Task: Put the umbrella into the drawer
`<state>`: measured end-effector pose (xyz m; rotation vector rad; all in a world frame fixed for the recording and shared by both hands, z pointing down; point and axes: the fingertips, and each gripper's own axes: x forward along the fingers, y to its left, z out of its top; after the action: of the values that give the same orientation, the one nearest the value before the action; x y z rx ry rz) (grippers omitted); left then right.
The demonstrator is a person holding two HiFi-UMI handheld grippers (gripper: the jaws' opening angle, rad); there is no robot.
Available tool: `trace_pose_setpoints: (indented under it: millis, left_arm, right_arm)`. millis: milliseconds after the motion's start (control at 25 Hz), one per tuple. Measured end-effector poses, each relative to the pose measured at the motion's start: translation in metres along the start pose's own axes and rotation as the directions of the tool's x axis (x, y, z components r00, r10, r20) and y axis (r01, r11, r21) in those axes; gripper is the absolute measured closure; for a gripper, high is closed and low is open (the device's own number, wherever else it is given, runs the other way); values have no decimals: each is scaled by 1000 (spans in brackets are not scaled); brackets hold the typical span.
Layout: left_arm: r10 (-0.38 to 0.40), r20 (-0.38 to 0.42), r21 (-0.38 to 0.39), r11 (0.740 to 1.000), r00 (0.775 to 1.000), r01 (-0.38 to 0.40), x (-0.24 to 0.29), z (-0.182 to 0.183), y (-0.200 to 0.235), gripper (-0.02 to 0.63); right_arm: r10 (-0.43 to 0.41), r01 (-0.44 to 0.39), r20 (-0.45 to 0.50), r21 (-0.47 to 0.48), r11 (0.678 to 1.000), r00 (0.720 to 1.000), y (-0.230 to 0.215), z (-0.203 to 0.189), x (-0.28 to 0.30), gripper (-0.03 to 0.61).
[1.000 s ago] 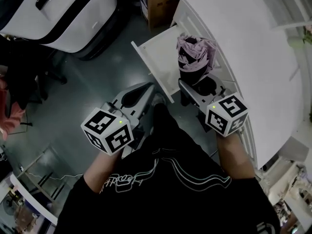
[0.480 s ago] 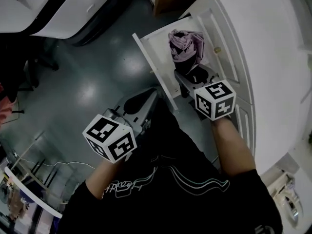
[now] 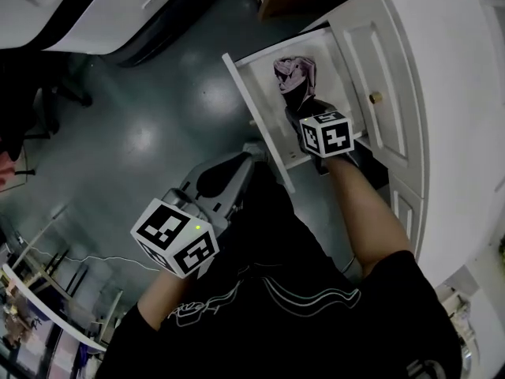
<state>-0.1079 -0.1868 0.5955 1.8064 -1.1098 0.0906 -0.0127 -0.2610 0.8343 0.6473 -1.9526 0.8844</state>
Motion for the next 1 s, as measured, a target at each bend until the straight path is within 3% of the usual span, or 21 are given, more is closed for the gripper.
trace_pose_setpoints:
  millis: [480,800,1000]
  left_arm:
    - [102,19,-77,992,995,-101,-9,-8,62,595]
    - [139,12,-110,984,990,-137,-17,-11,80,595]
    - [126,18,-104,987,992,-124,-14,-8,70,595]
  right_arm:
    - [-114,117,-183,4,993,976,-54,-45,81,359]
    - [-114,115,-194,-9,993,974,-53,-50,98,353]
    - [-163,179,-219,53,982,962,-56,-54,95,330]
